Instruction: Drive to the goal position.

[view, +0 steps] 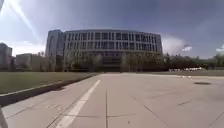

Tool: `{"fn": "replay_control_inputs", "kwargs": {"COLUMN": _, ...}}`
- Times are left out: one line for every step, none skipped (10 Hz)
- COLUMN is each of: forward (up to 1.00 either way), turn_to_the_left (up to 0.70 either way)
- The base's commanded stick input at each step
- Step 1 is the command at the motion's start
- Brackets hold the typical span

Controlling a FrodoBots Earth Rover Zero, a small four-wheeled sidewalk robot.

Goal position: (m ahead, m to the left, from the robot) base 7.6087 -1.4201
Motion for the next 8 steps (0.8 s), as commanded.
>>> {"fn": "replay_control_inputs", "kwargs": {"forward": 0.70, "turn_to_the_left": 0.00}}
{"fn": "replay_control_inputs", "kwargs": {"forward": 0.70, "turn_to_the_left": 0.00}}
{"fn": "replay_control_inputs", "kwargs": {"forward": 0.70, "turn_to_the_left": 0.00}}
{"fn": "replay_control_inputs", "kwargs": {"forward": 0.70, "turn_to_the_left": 0.00}}
{"fn": "replay_control_inputs", "kwargs": {"forward": 0.70, "turn_to_the_left": 0.00}}
{"fn": "replay_control_inputs", "kwargs": {"forward": 0.70, "turn_to_the_left": 0.00}}
{"fn": "replay_control_inputs", "kwargs": {"forward": 0.70, "turn_to_the_left": 0.00}}
{"fn": "replay_control_inputs", "kwargs": {"forward": 0.70, "turn_to_the_left": 0.00}}
